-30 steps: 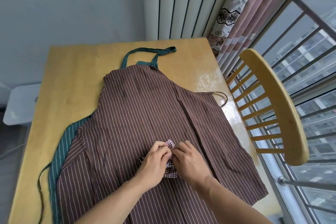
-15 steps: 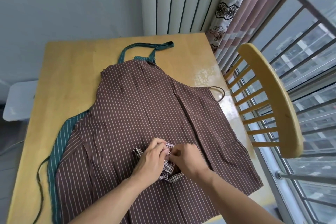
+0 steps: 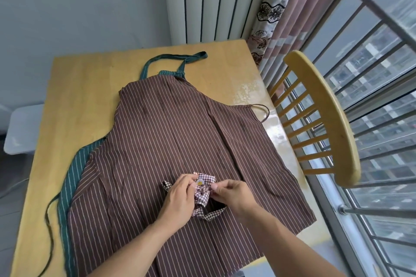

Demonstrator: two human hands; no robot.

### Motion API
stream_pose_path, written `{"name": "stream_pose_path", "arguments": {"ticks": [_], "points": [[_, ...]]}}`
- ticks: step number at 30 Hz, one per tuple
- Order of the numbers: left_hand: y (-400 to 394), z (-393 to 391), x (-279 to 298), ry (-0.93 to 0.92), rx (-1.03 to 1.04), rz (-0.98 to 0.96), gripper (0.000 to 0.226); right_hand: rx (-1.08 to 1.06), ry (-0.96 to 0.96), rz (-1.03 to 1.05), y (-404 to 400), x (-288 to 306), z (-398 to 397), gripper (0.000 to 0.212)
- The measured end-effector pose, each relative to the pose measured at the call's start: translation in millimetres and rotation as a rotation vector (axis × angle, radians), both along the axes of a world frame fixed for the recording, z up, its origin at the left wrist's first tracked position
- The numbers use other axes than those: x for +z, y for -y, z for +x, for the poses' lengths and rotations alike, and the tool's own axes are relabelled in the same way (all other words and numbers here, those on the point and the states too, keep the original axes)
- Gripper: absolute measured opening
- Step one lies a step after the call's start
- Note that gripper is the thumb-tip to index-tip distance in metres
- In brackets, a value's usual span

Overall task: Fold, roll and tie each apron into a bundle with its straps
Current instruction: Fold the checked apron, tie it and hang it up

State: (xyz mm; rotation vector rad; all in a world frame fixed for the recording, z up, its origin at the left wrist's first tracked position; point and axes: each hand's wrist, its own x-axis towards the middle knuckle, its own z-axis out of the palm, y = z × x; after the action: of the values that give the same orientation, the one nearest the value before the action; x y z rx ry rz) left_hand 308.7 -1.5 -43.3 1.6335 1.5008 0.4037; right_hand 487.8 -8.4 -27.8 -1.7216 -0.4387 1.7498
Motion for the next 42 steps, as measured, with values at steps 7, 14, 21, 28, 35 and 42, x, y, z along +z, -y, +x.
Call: {"name": "stream_pose_path", "arguments": {"ticks": [7,14,21,28,35,42], "points": [[-12,0,3,0.223,0.356,-0.301,0.027,-0.307,0.020,-0.132,6,0,-15,0.013],[-16,6,16,0.297,0.229,-0.390,0.025,-0.166,0.269,0.055,7,5,-10,0.011],[-15,13,17,0.248,0.139,-0.250,0.017,0.159,0.362,0.184,16,10,-2,0.028],[-12,13,15,0.275,0.137,-0.293,0.011,0.395,0.679,0.314,16,7,0,0.016],[-13,11,4,0.217,0.157,-0.291,0.018,0.288,0.789,0.369,23,-5,2,0.018],[-16,11,3,0.230,0.211,-0.325,0.011,-0.350,0.251,0.065,22,-9,10,0.021]]}}
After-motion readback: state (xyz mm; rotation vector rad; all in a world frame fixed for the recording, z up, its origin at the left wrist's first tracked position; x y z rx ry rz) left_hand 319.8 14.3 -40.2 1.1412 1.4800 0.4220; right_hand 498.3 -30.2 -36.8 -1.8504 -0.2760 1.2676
